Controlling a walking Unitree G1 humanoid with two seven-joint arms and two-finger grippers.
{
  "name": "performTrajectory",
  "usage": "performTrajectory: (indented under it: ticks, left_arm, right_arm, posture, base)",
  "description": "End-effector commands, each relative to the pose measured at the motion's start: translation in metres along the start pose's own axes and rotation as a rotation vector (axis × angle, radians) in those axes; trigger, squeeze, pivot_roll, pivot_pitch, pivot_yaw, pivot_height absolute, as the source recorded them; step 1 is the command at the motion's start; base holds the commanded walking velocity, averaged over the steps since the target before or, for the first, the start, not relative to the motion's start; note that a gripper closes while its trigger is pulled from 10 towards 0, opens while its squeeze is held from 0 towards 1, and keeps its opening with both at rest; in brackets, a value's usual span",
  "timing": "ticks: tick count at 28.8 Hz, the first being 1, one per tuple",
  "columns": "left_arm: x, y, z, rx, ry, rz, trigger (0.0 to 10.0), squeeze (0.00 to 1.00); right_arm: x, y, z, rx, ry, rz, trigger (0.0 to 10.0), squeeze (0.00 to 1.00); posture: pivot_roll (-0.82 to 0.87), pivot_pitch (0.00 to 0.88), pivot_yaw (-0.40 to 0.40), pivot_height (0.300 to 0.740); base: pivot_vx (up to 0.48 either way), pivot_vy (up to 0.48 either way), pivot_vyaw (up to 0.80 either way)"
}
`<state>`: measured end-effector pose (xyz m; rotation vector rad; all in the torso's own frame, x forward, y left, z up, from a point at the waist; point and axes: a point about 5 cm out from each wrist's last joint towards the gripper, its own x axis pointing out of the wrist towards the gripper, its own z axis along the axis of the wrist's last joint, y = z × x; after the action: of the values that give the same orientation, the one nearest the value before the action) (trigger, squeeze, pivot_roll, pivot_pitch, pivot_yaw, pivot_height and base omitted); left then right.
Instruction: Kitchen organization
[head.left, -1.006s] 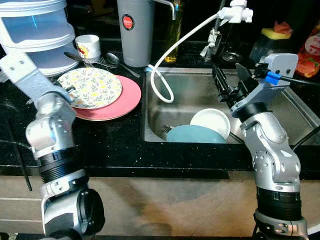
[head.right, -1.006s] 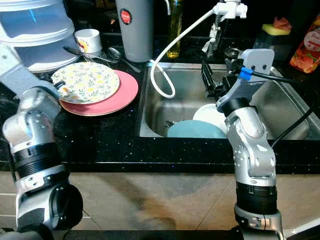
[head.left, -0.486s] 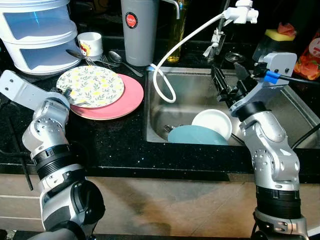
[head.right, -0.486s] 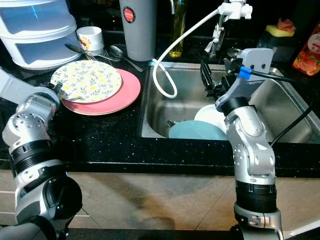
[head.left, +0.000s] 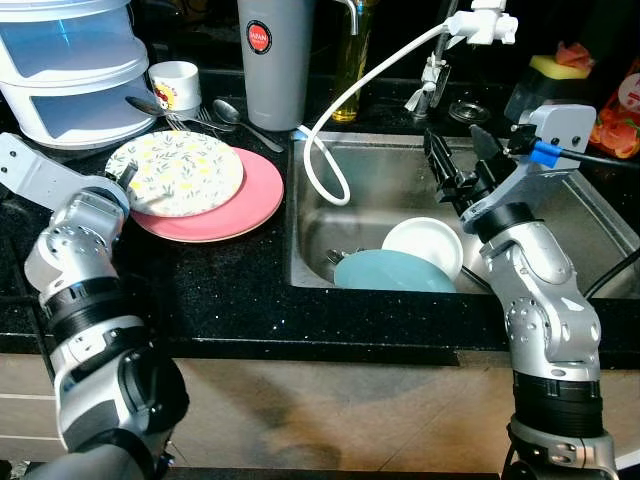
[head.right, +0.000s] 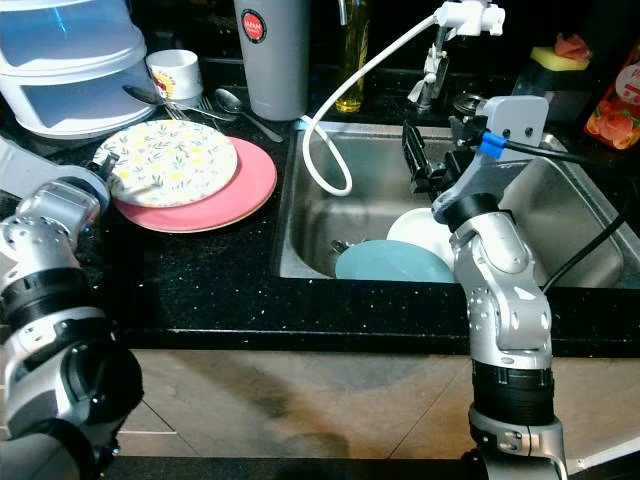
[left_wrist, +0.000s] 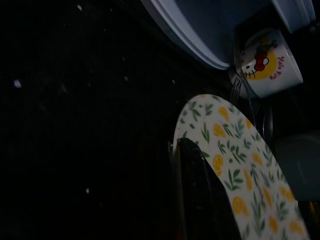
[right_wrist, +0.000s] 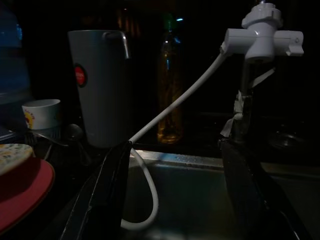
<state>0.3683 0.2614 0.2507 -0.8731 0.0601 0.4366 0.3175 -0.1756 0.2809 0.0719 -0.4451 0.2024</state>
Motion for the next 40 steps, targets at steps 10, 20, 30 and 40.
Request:
performTrajectory:
  ticks: [10,20,30,40]
  left_arm:
    - [-0.008,-0.024,0.026,-0.028,-0.110,-0.193,0.0,0.00]
    - [-0.071,-0.093,0.025,-0.051,-0.047,-0.930,10.0,0.00]
    - [-0.074,-0.104,-0.040,0.001,0.166,-1.040,10.0,0.00]
    - [-0.046,-0.107,-0.081,0.033,0.254,-0.680,10.0,1.00]
  right_arm:
    - [0.002,-0.004,0.003,0.012,-0.012,-0.010,10.0,0.00]
    - [0.002,-0.004,0.004,0.011,-0.016,-0.012,10.0,0.00]
    - [0.002,-0.011,0.008,-0.002,-0.029,-0.042,10.0,0.00]
    - [0.001,-0.013,0.009,-0.019,-0.028,-0.047,10.0,0.00]
  posture:
    - [0.07,0.080,-0.022,0.740]
    - [0.07,0.078,-0.019,0.740]
    - [0.06,0.073,-0.021,0.740]
    - [0.05,0.059,-0.017,0.740]
  base:
    - [0.000,0.000,0.00]
    - [0.000,0.000,0.00]
    - [0.000,0.000,0.00]
    - [0.000,0.000,0.00]
